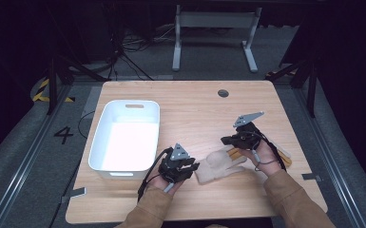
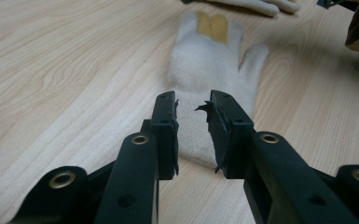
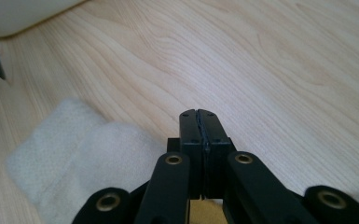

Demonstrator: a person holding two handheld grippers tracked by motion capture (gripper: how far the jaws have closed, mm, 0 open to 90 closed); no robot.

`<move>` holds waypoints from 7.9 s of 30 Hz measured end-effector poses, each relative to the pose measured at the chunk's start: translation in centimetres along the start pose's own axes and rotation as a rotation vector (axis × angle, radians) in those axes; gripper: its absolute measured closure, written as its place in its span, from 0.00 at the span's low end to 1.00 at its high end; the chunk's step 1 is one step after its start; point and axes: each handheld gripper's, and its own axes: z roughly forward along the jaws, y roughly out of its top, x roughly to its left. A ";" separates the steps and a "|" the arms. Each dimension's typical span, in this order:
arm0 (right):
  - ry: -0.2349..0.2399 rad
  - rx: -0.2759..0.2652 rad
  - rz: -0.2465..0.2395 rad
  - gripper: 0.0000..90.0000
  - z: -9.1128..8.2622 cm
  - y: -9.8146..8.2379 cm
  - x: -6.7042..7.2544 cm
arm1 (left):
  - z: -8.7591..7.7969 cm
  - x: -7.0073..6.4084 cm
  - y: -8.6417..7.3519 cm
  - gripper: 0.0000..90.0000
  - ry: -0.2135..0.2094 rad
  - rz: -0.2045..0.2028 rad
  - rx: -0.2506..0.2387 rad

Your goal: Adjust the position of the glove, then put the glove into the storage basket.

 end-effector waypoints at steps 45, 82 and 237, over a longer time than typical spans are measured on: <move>-0.053 0.177 0.065 1.00 1.9 -2.7 -1.1 | 0.6 -0.1 1.1 0.75 -0.031 0.024 0.024; -0.109 0.014 0.113 0.82 -3.2 -4.0 -1.3 | 1.0 1.0 2.0 0.56 0.014 -0.032 -0.028; 0.202 -0.087 -0.202 0.79 -4.0 -1.4 5.3 | 1.1 1.8 1.7 0.53 0.035 -0.044 0.002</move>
